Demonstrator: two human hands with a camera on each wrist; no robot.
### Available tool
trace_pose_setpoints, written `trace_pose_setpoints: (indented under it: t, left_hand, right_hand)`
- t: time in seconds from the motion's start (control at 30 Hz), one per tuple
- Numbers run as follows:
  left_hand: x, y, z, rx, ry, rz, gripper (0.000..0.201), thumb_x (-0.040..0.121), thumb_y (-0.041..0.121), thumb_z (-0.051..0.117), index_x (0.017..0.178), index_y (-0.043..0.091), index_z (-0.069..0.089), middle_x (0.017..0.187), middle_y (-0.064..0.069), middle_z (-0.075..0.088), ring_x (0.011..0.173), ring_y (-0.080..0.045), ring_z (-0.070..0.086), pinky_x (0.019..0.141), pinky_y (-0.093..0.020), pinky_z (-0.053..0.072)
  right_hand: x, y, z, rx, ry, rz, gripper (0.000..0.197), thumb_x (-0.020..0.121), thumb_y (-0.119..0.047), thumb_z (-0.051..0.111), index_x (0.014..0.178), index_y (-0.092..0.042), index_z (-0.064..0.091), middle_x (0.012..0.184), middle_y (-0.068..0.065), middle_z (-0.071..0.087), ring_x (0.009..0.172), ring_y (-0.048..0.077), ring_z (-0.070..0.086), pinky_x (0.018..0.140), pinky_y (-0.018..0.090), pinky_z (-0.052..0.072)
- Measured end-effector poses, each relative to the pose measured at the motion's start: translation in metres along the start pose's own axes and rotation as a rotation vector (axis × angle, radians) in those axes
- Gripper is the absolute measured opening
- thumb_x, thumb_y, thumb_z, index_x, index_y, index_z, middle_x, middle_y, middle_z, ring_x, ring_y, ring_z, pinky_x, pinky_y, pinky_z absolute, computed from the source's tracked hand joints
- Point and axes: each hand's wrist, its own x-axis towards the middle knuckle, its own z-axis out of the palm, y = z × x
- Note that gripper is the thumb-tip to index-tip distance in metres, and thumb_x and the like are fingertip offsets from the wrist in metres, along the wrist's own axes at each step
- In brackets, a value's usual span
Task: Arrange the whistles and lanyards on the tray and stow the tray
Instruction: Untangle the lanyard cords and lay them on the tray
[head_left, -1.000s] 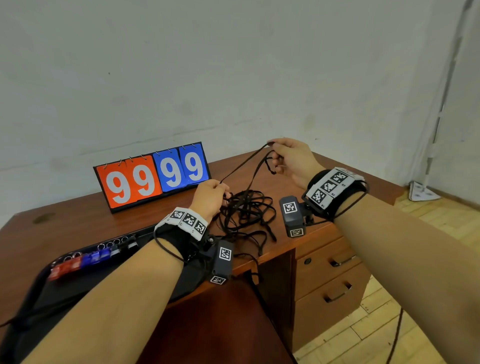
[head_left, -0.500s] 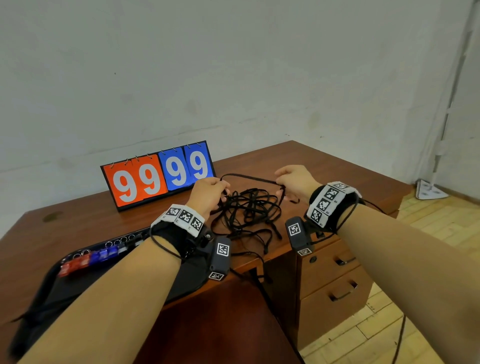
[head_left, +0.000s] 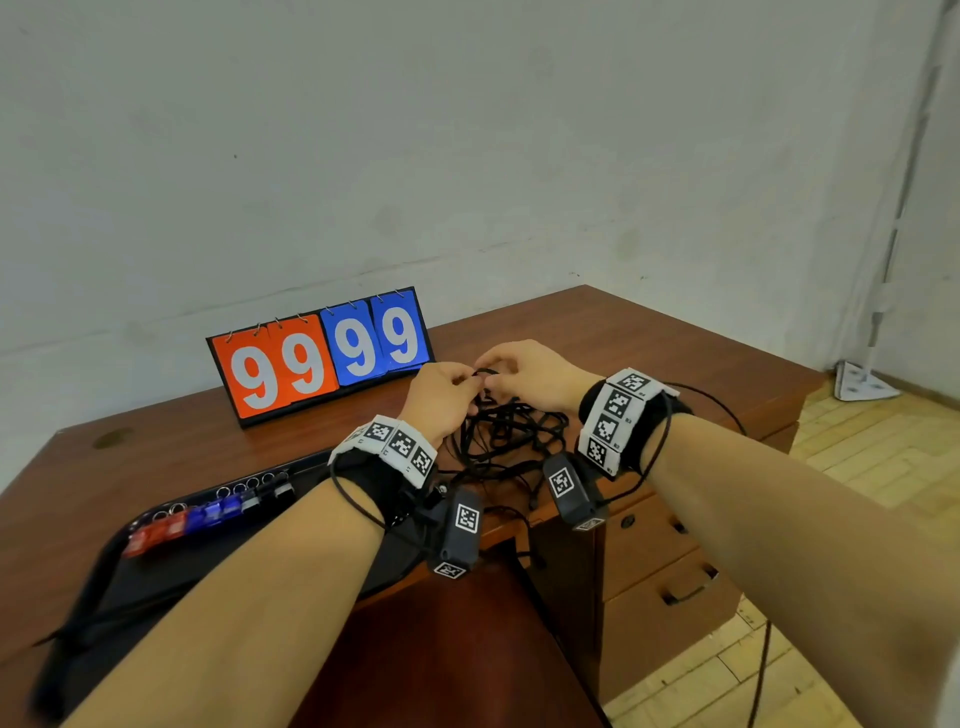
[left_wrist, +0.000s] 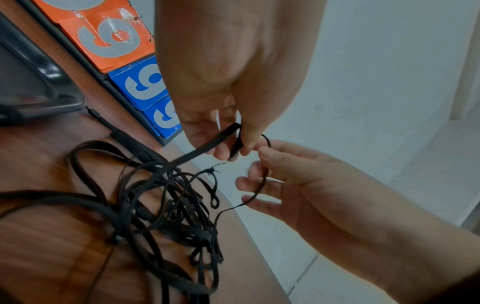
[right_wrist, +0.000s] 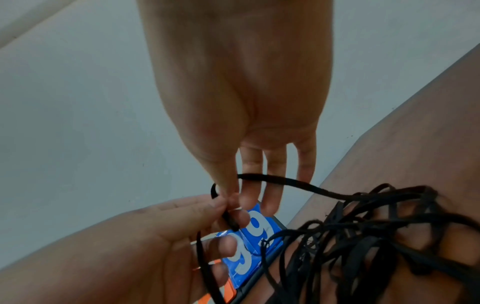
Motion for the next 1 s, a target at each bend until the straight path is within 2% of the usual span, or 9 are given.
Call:
trace_pose_setpoints:
  t: [0.07,0.13,0.23,0.33,0.5,0.6,0.7,0.87,1.0]
  left_hand:
    - [0.001,-0.001,0.002,-0.039,-0.002,-0.018,0.012,0.096,0.013,0.061,0.098,0.012,0.073,0.084,-0.009,0.073,0.060,-0.010,0.063,0.057,-0.026,0.051]
    - [0.002,-0.002,0.003,-0.066,-0.007,-0.034,0.017,0.094,0.005,0.060,0.108,0.008,0.071,0.088,-0.009,0.073,0.062,-0.012,0.064,0.061,-0.027,0.054]
    - [0.004,-0.003,0.004,-0.078,-0.001,-0.056,0.022,0.094,0.006,0.060,0.115,0.008,0.066,0.095,-0.007,0.069,0.070,-0.015,0.066,0.068,-0.031,0.058]
    - [0.004,-0.002,0.007,-0.132,-0.025,-0.115,0.021,0.097,0.012,0.056,0.118,0.010,0.062,0.100,-0.007,0.066,0.074,-0.017,0.065,0.076,-0.038,0.060]
    - [-0.001,0.005,0.012,-0.247,-0.106,-0.173,0.025,0.099,0.007,0.052,0.124,0.007,0.057,0.110,-0.015,0.065,0.073,-0.017,0.063,0.073,-0.039,0.062]
    - [-0.003,0.011,0.014,-0.269,-0.114,-0.155,0.032,0.100,0.009,0.050,0.132,0.011,0.053,0.108,-0.014,0.067,0.071,-0.017,0.063,0.067,-0.037,0.060]
    - [-0.004,0.019,0.016,-0.278,-0.111,-0.123,0.036,0.103,0.017,0.047,0.139,0.018,0.048,0.102,-0.009,0.068,0.069,-0.016,0.061,0.062,-0.033,0.056]
    - [-0.006,0.029,0.019,-0.295,-0.140,-0.109,0.048,0.103,0.017,0.046,0.149,0.024,0.036,0.103,-0.006,0.066,0.073,-0.017,0.063,0.068,-0.036,0.057]
    - [-0.004,0.031,0.022,-0.277,-0.197,-0.135,0.058,0.101,0.015,0.048,0.153,0.031,0.028,0.115,-0.008,0.068,0.081,-0.020,0.067,0.066,-0.033,0.055]
  right_hand:
    - [0.002,0.005,-0.001,0.045,0.057,0.076,0.017,0.097,-0.014,0.057,0.107,-0.010,0.070,0.074,0.005,0.070,0.069,0.017,0.068,0.068,0.028,0.056]
    - [0.002,0.009,-0.004,0.120,0.117,0.150,0.015,0.097,-0.013,0.055,0.100,-0.009,0.070,0.067,0.005,0.066,0.061,0.018,0.066,0.059,0.027,0.055]
    - [0.000,0.011,-0.011,0.281,0.207,0.187,0.017,0.099,-0.012,0.048,0.097,-0.011,0.065,0.070,0.010,0.068,0.060,0.022,0.067,0.059,0.035,0.055]
    - [-0.004,0.006,-0.017,0.449,0.291,0.209,0.018,0.101,-0.011,0.044,0.101,-0.007,0.062,0.079,0.012,0.072,0.056,0.021,0.064,0.055,0.032,0.055]
    - [-0.005,-0.003,-0.030,0.793,0.373,0.237,0.019,0.098,-0.002,0.045,0.107,-0.002,0.061,0.079,0.013,0.065,0.066,0.026,0.067,0.061,0.036,0.060]
    - [-0.005,-0.006,-0.035,0.792,0.353,0.224,0.026,0.096,0.000,0.046,0.116,-0.001,0.062,0.084,0.014,0.067,0.074,0.027,0.068,0.062,0.035,0.060]
    - [-0.006,-0.006,-0.035,0.790,0.333,0.212,0.029,0.096,0.001,0.044,0.118,-0.002,0.063,0.085,0.013,0.067,0.069,0.021,0.067,0.065,0.035,0.058]
    - [-0.010,-0.007,-0.035,0.849,0.292,0.200,0.034,0.097,0.006,0.034,0.106,0.001,0.067,0.092,0.014,0.068,0.074,0.023,0.071,0.065,0.033,0.059]
    - [-0.010,-0.006,-0.035,1.000,0.248,0.208,0.020,0.092,0.000,0.046,0.094,0.002,0.066,0.086,0.015,0.070,0.084,0.033,0.071,0.077,0.040,0.057]
